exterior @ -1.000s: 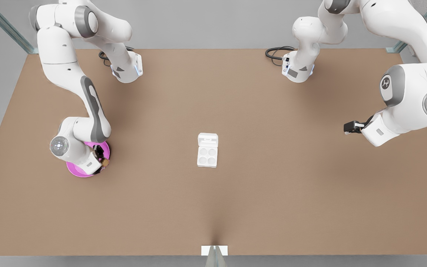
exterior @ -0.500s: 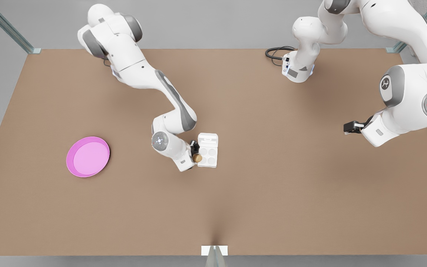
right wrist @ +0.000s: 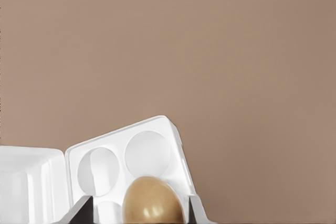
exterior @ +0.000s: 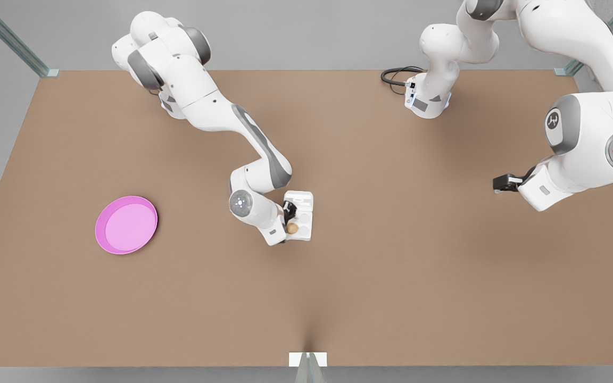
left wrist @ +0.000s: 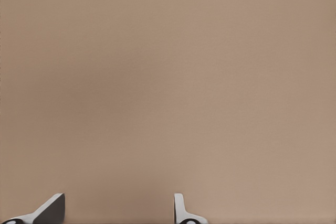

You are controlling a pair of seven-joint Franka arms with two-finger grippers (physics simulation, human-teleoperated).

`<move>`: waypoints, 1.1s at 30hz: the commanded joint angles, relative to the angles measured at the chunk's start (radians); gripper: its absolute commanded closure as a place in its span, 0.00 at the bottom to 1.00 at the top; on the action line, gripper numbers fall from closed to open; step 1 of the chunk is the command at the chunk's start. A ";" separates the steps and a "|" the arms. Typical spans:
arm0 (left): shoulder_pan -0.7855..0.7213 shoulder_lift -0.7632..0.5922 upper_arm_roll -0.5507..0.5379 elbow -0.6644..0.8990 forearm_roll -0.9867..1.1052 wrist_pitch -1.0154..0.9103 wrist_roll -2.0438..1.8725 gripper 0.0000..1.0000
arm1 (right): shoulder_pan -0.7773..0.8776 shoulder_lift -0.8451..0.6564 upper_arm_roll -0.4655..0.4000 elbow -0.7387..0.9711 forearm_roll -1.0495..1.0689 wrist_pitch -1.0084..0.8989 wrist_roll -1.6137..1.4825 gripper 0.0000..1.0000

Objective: Pack egg into the box and close the box lid

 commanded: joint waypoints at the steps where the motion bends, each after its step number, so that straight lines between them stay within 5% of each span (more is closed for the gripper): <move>1: 0.000 0.001 0.000 -0.001 0.000 0.000 0.000 0.00 | 0.000 0.000 0.000 0.000 0.000 0.000 0.001 0.00; 2: 0.000 0.001 0.000 0.001 0.000 -0.003 0.000 0.00 | 0.000 -0.005 0.000 0.000 0.003 -0.003 0.001 0.00; 3: -0.006 0.010 -0.001 -0.001 0.001 -0.012 0.000 0.18 | -0.005 -0.015 0.000 -0.002 0.008 -0.015 0.001 0.00; 5: -0.008 0.035 -0.008 -0.001 0.001 -0.044 0.000 0.79 | -0.017 -0.080 -0.008 -0.012 0.009 -0.109 0.035 0.00; 6: -0.024 0.035 -0.018 -0.019 0.000 -0.057 0.000 0.79 | -0.035 -0.106 -0.011 -0.020 0.009 -0.153 0.064 0.00; 12: -0.336 -0.200 -0.092 -0.567 -0.003 0.227 -0.250 0.79 | -0.032 -0.347 -0.417 -0.017 -0.184 -0.587 0.328 0.00; 13: -0.394 -0.198 -0.092 -0.597 -0.011 0.264 -0.310 0.79 | -0.078 -0.408 -0.431 -0.018 -0.277 -0.641 0.380 0.00; 18: -0.606 -0.128 -0.092 -0.726 -0.097 0.629 -0.572 0.79 | -0.626 -0.635 0.005 -0.051 -0.545 -0.698 0.770 0.00; 23: -0.725 -0.077 -0.090 -0.726 -0.163 0.713 -0.656 0.79 | -0.637 -0.585 -0.002 -0.005 -0.584 -0.701 0.770 0.00; 33: -0.799 0.285 -0.095 -0.294 -0.250 0.729 -0.713 0.79 | -0.661 -0.538 -0.020 0.023 -0.583 -0.695 0.767 0.00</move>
